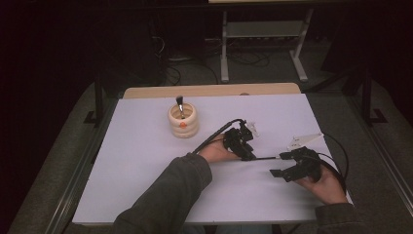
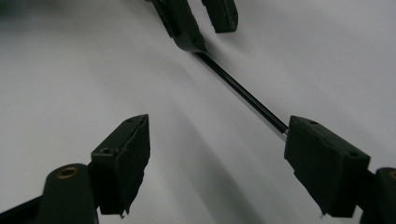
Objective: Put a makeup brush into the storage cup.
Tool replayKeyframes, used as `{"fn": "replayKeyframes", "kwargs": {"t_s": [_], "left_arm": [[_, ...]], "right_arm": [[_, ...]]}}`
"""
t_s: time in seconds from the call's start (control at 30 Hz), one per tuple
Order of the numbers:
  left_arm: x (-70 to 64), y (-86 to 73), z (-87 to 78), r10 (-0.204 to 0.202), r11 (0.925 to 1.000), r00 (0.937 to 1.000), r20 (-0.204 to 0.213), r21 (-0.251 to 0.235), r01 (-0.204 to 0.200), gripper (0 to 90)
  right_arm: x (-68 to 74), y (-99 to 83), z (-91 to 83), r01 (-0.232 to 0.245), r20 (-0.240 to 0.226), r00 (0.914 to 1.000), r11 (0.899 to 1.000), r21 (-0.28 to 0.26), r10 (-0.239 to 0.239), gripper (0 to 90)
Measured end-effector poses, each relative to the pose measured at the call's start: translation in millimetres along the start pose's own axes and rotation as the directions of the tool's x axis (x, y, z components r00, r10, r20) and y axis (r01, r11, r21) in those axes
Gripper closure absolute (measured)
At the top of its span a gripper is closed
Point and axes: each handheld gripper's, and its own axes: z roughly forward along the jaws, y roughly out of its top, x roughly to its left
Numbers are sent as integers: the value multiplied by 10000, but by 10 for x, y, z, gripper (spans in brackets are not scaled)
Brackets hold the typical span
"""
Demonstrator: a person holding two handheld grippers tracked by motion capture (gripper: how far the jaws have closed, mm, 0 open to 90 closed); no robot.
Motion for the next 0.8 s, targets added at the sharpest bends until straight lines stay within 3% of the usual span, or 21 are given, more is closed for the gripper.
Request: {"fn": "replayKeyframes", "kwargs": {"t_s": [0.13, 0.3, 0.57, 0.7, 0.8], "left_arm": [[-6, 2, 39, 57, 9997, 10000, -20, 235, -57, 659], [-66, 90, 67, 327, 9985, 9988, -363, 447, -311, 678], [-132, 200, 178, 737, 9910, 9959, -521, 1162, -673, 721], [-142, 226, 192, 847, 9898, 9944, -640, 1202, -766, 719], [-147, 251, 206, 1012, 9849, 9921, -737, 1484, -894, 747]], "right_arm": [[1, 4, 2, 17, -44, 10000, 10000, 60, -16, 216], [10, 14, 13, 16, -94, 10000, 10000, 14, -16, 214], [14, 21, 2, 78, -85, 9999, 9999, -88, -79, 214], [7, 20, 3, 167, -65, 9998, 9998, -79, -168, 214], [11, 20, 2, 116, -79, 9999, 9999, -67, -116, 214]]}}
